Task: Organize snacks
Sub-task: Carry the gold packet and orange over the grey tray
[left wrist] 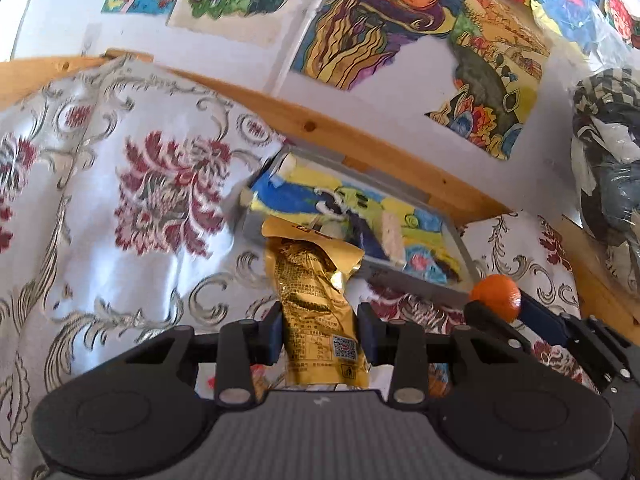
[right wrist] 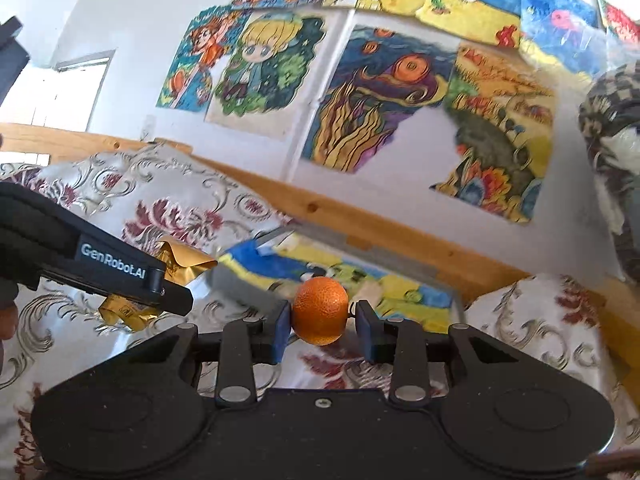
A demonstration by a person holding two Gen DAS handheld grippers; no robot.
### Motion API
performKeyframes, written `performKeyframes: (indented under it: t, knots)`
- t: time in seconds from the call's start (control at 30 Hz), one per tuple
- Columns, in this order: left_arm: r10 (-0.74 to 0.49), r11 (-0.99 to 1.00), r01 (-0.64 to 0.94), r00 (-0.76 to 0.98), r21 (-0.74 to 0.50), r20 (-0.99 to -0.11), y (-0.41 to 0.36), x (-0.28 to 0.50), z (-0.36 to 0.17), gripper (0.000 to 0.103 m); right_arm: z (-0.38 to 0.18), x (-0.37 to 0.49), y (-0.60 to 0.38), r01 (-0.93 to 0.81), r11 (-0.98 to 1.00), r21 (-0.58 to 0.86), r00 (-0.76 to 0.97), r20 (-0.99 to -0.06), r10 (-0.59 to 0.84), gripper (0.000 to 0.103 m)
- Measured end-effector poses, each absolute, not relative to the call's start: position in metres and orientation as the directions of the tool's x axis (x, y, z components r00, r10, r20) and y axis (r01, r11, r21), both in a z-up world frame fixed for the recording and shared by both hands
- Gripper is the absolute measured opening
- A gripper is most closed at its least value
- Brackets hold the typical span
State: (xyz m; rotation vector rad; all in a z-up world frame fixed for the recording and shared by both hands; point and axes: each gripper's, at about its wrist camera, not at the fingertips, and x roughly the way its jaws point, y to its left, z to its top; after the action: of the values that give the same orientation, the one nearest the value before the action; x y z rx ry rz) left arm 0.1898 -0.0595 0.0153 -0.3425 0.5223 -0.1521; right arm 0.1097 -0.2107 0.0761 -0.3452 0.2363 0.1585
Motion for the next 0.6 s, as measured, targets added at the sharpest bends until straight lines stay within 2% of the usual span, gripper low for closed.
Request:
performKeyframes:
  t: [0.33, 0.6]
  knots:
    - [-0.216, 0.952, 0.091, 0.875, -0.292, -0.433, -0.102, 0.233, 0.05, 0.041, 0.095, 0.151, -0.248, -0.131, 0.934, -0.331, 0.981, -0.181, 0.074, 0.037]
    - [-0.22, 0.958, 0.109, 0.873, -0.265, -0.435, -0.132, 0.282, 0.059, 0.041, 0.083, 0.188, -0.289, -0.038, 0.972, -0.231, 0.98, -0.201, -0.009, 0.037]
